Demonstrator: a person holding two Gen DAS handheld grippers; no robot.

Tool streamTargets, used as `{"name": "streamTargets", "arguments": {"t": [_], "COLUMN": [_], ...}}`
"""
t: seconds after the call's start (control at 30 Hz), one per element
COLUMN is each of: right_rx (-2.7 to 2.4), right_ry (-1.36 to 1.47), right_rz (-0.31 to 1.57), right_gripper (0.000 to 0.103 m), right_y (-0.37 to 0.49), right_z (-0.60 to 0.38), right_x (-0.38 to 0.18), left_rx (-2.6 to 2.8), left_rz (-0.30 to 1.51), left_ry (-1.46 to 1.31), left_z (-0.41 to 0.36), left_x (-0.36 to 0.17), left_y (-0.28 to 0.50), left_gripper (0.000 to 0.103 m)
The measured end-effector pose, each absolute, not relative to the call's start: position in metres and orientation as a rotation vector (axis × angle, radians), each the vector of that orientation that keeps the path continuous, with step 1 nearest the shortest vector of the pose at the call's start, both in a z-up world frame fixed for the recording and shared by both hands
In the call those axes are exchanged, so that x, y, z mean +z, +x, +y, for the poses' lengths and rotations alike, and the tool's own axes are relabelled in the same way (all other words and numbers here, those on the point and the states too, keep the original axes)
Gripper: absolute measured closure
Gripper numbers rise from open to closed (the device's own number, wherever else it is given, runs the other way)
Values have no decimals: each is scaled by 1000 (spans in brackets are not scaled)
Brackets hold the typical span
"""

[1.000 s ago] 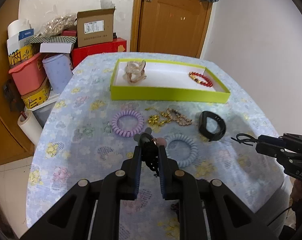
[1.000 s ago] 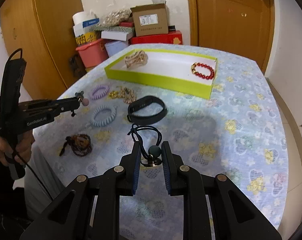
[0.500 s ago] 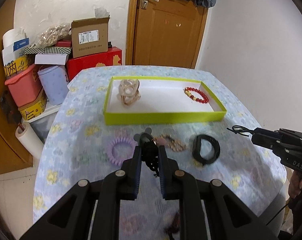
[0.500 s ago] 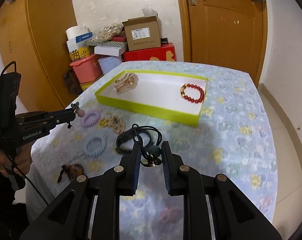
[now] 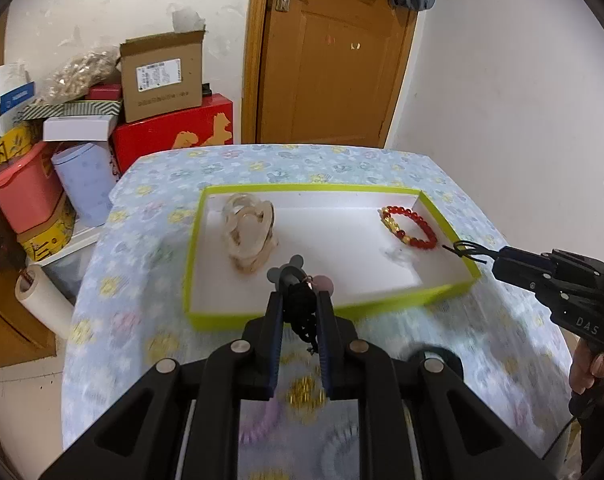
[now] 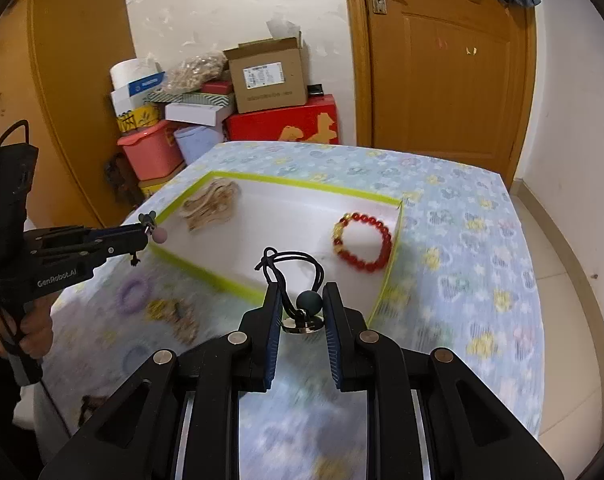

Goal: Organize jewelry
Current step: 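Carry both items into the yellow-green box and open both tools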

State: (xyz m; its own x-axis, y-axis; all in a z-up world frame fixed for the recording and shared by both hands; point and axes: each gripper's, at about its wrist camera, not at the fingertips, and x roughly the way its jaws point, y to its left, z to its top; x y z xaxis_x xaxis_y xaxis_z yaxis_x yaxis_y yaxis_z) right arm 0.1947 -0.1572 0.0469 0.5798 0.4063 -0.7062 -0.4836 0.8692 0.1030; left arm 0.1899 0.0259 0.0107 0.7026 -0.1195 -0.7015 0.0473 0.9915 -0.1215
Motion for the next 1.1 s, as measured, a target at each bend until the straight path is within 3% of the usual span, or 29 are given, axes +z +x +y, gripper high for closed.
{"name": "streamTargets", "arguments": {"t": [0.57, 1.1], "right_rx": [483, 461], "right_ry": [-126, -187], "right_rz": [937, 952], "right_gripper": [82, 79], "right_y": [259, 260], "right_z": [-148, -141], "right_x": [-2, -5], "left_rx": [-43, 9], "left_rz": [896, 923], "left_ry": [-85, -75], "left_z": [31, 39], "left_x": [-23, -33], "left_y": [254, 258], "left_gripper": [87, 86]}}
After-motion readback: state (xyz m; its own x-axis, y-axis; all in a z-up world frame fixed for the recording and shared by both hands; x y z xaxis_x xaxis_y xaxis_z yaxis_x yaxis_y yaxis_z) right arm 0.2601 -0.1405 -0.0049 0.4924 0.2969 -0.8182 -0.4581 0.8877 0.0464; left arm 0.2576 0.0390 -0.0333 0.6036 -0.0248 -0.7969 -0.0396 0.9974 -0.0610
